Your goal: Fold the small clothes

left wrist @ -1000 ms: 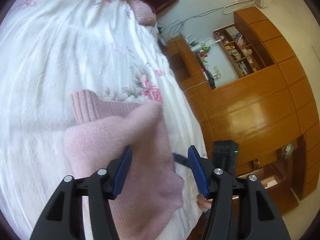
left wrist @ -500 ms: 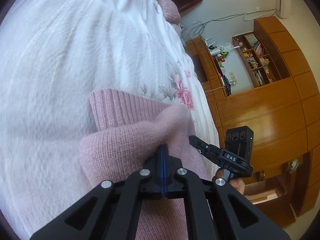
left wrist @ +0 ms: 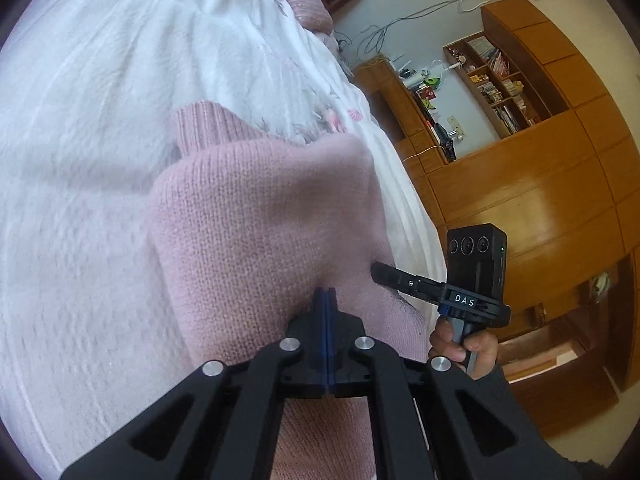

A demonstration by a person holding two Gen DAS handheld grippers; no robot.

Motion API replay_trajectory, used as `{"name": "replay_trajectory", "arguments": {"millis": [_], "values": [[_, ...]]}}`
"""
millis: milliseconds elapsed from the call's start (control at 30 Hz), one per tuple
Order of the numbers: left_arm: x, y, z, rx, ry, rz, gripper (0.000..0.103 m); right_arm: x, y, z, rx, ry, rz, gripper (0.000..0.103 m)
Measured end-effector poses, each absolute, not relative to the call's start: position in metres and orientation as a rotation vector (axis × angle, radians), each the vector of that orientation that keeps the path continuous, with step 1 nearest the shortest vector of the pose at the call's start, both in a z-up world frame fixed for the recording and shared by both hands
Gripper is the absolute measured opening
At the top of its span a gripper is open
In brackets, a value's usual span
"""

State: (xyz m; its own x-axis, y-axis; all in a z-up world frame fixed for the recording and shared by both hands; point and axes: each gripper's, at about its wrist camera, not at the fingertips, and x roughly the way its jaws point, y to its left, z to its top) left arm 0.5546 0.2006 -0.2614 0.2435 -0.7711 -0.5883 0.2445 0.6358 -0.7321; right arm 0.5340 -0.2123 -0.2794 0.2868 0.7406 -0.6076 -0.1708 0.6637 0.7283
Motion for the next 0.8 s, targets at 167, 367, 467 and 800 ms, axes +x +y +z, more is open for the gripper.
{"name": "replay_trajectory", "arguments": {"millis": [167, 367, 467, 800], "values": [[0.529, 0.211, -0.223, -0.539, 1.062, -0.774, 0.034, 0.516, -0.225, -0.249, 0.636, 1.074, 0.64, 0.004], [0.508, 0.19, -0.235, -0.4, 1.137, -0.78, 0.033, 0.503, -0.195, -0.251, 0.467, 1.135, 0.623, 0.0], [0.52, 0.189, -0.257, -0.441, 1.171, -0.718, 0.003, 0.515, -0.208, -0.27, 0.515, 1.157, 0.566, 0.0], [0.486, 0.207, -0.222, -0.514, 1.074, -0.739, 0.051, 0.476, -0.225, -0.234, 0.574, 1.062, 0.559, 0.005]]}}
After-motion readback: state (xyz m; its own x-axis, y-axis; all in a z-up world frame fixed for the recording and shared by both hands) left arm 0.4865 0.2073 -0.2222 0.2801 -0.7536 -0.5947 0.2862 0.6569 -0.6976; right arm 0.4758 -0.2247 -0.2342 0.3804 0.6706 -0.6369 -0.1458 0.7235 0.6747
